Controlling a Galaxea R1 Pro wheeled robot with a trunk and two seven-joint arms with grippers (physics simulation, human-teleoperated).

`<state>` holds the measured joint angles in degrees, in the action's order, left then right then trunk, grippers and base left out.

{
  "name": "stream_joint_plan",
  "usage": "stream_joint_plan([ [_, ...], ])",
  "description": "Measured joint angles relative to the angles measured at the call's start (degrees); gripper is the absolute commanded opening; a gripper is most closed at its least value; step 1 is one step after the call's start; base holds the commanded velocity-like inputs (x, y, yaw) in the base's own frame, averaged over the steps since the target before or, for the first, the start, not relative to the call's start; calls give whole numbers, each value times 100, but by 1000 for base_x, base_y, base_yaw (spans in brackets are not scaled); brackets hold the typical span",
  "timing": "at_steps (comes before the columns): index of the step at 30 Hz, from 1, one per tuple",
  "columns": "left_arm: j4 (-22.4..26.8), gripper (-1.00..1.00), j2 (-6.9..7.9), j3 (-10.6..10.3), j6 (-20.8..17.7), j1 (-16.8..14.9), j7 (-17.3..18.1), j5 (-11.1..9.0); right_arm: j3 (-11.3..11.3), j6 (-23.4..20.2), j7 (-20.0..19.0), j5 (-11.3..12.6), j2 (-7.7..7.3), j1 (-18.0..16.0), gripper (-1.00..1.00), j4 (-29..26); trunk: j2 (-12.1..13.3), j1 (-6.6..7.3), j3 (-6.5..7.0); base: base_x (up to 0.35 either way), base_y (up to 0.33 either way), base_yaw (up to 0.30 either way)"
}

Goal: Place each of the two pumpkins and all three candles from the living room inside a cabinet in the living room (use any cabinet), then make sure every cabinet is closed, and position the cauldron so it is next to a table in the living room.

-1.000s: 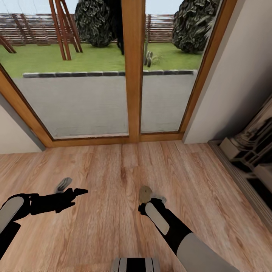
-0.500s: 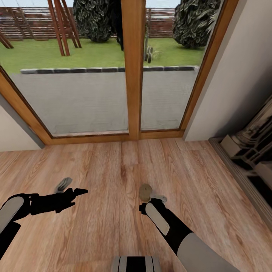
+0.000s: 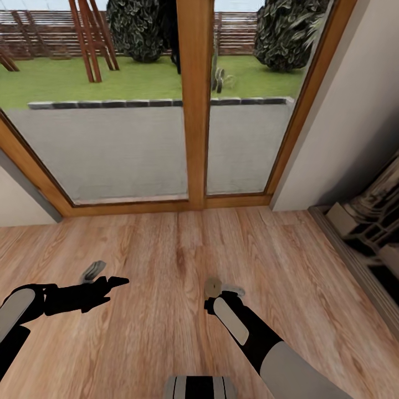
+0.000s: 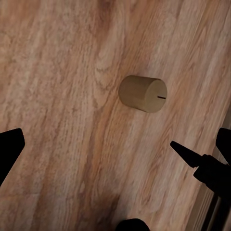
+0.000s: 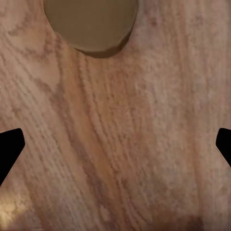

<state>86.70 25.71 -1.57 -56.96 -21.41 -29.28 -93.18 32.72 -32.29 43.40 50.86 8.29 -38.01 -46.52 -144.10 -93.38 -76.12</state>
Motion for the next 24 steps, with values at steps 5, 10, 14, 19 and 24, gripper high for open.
stream_joint_plan([
  [5, 0, 100, 0, 1, 0, 0, 0, 0, 4, 0, 0, 0, 0, 0, 100, -1, 0, 1, 0, 175, 0, 0],
  [10, 0, 100, 0, -1, 0, 0, 0, 0, 6, 0, -22, 1, 0, 0, 100, 0, 0, -1, 0, 36, 0, 0],
  [14, 1, 100, 0, 3, 0, 0, -1, 0, 8, 0, -53, 3, 0, 0, 100, 0, 0, 0, 0, 88, 40, 0],
  [19, 0, 100, 0, 2, 0, 0, 0, 0, 6, -1, -61, 1, 0, 0, 100, 0, 0, 0, 0, 104, 21, 0],
  [24, 0, 100, 0, 3, 0, 0, 0, 3, 6, -1, -62, 5, 0, 0, 100, 0, 0, -1, 0, 13, 2, 0],
])
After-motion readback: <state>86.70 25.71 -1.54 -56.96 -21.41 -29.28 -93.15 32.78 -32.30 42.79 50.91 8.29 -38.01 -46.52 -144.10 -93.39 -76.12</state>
